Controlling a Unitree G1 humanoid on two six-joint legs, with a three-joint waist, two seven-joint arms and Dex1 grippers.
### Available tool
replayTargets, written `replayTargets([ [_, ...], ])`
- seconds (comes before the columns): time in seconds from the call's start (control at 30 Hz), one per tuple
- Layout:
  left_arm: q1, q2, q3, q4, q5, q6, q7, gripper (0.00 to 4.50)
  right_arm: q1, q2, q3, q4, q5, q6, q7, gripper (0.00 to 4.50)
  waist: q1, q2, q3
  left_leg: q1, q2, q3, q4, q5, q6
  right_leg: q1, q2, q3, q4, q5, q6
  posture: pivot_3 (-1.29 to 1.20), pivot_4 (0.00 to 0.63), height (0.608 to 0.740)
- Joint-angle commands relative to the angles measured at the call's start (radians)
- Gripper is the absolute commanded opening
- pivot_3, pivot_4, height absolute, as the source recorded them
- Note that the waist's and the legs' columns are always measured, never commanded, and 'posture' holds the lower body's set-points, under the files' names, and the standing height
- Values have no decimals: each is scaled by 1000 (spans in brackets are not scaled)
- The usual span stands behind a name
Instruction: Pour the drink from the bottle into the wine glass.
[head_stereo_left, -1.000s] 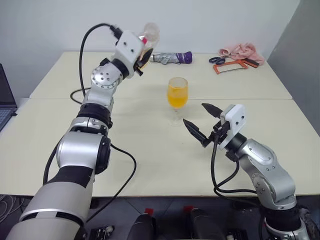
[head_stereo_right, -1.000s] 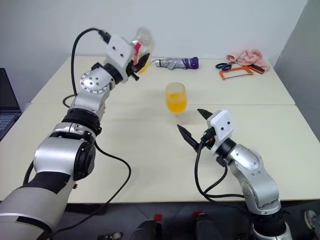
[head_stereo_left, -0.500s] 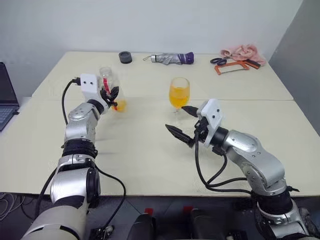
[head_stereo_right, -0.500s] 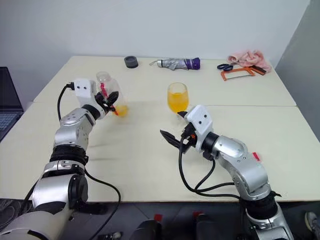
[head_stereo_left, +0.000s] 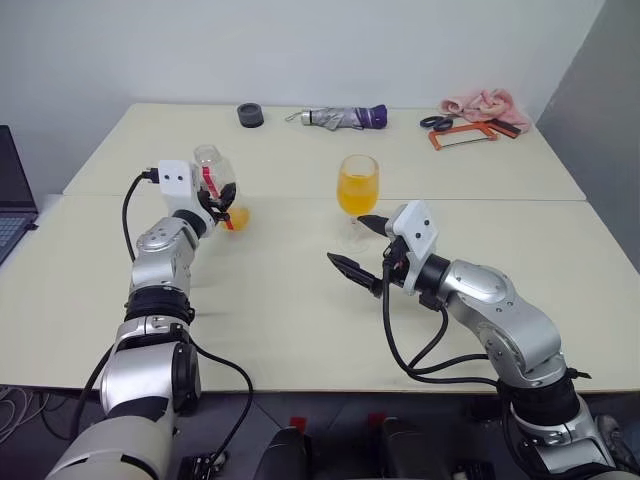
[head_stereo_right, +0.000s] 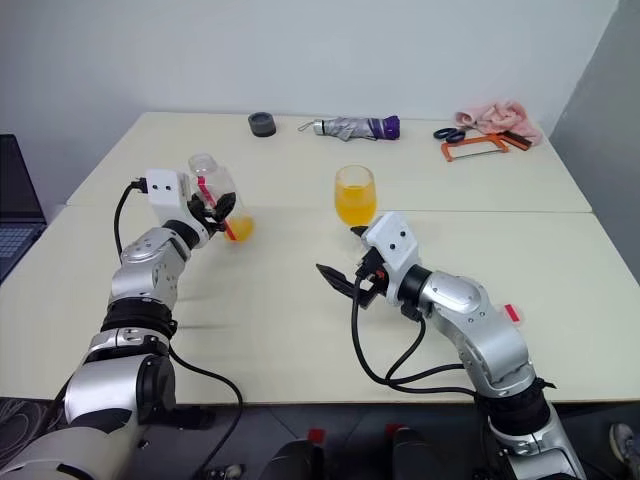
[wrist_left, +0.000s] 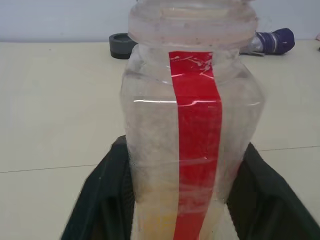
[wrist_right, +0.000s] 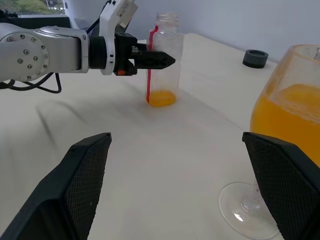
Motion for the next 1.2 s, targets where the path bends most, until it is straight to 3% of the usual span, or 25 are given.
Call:
replayTargets([
  [0.03,27,-4,3,-55,-8,-28,4,3858,6,-5,-9,-42,2,-9,5,4500,-2,0,0,0,0,0,0,0,0,0,0,0,0,0,0,0,150,740],
  [0.1,46,-8,2,-81,-7,-28,7,4411,17,-10,-13,-49,5,-7,6,4500,-2,0,0,0,0,0,0,0,0,0,0,0,0,0,0,0,150,740],
  [0.13,58,-11,3,-98,-9,-27,10,4484,23,-13,-15,-53,7,-7,7,4500,-2,0,0,0,0,0,0,0,0,0,0,0,0,0,0,0,150,740],
  [0.57,228,-36,17,-372,-60,105,29,4484,151,-46,-80,-95,6,-63,-6,4500,1,0,0,0,1,0,0,0,1,0,0,0,0,0,0,0,150,740],
  [0.93,435,-58,48,-652,-118,203,88,4484,342,71,-166,-45,-49,-256,-138,4500,9,-1,0,1,3,0,-1,0,1,1,-1,1,0,0,0,0,150,740],
  [1.2,490,-86,47,-732,-129,198,118,4484,366,140,-202,54,-113,-371,-223,4500,14,-1,-1,3,3,1,-1,-1,1,3,0,2,0,0,0,0,150,740],
])
